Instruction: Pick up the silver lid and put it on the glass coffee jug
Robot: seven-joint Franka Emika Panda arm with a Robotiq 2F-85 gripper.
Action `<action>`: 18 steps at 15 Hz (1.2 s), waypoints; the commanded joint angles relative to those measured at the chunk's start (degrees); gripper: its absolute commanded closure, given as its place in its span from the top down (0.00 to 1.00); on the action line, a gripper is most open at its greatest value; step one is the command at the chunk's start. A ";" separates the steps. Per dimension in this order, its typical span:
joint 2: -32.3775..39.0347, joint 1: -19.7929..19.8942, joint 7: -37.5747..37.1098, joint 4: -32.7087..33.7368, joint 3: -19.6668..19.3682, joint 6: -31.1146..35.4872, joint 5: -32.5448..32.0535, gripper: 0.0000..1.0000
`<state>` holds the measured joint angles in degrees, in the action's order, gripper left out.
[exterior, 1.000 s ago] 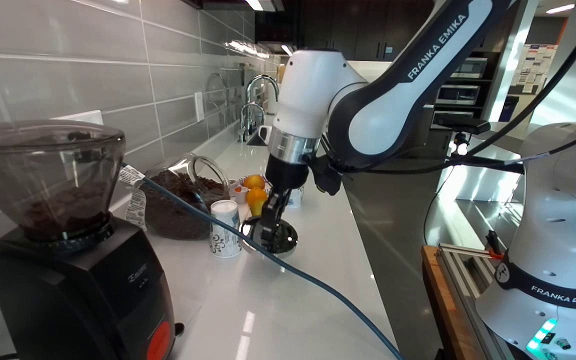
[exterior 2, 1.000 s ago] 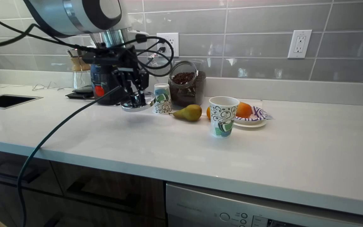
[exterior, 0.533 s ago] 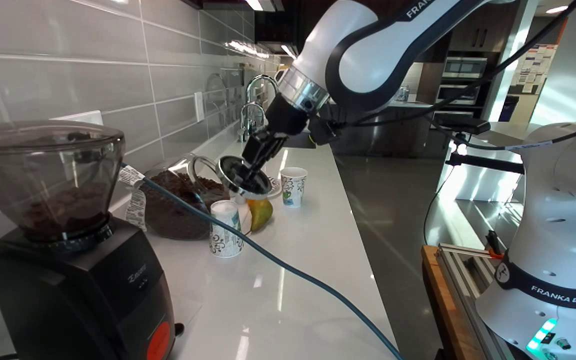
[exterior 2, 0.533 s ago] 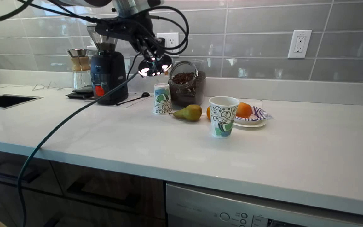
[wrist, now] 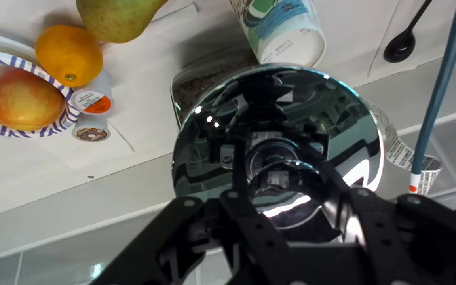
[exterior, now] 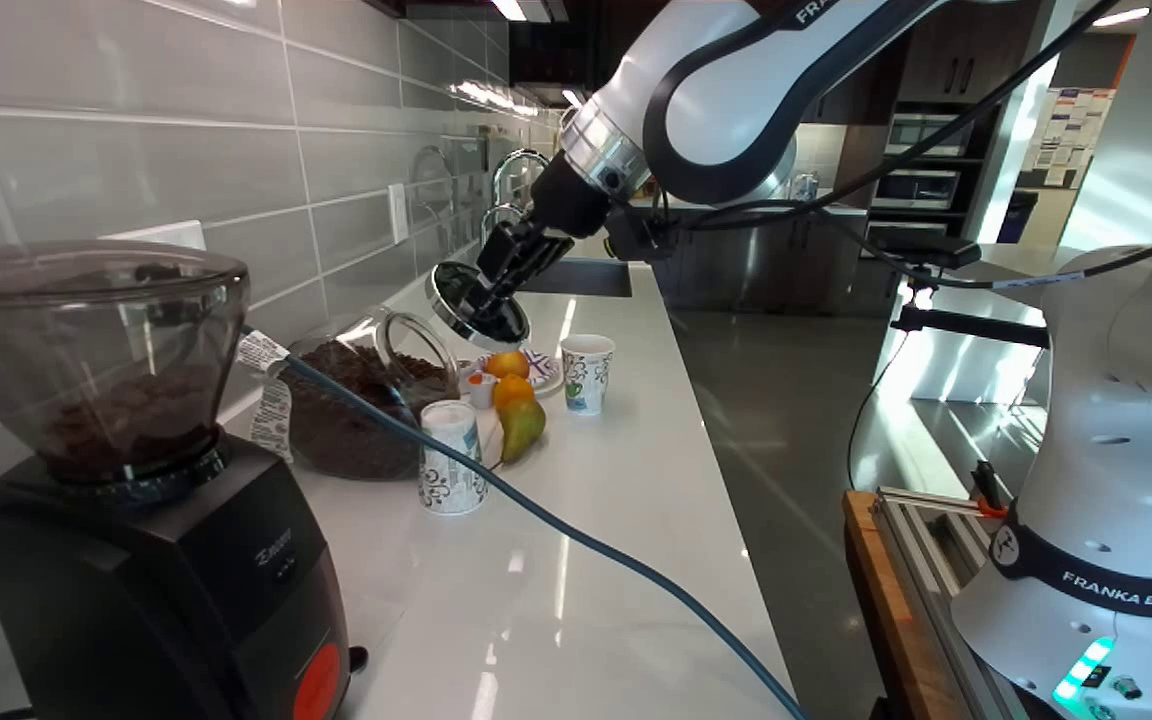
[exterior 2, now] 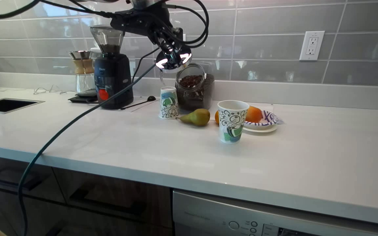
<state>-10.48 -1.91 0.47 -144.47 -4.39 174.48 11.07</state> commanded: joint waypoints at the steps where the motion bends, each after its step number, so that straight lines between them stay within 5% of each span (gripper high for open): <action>1: 3.20 -3.78 4.04 1.93 -2.10 4.25 3.16 0.21; 8: 8.82 -9.94 10.13 6.06 -6.31 8.47 8.12 0.21; 18: 14.37 -8.21 19.45 10.77 -5.34 8.88 14.77 0.21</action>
<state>1.31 -10.74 15.62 -136.33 -10.53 182.05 22.23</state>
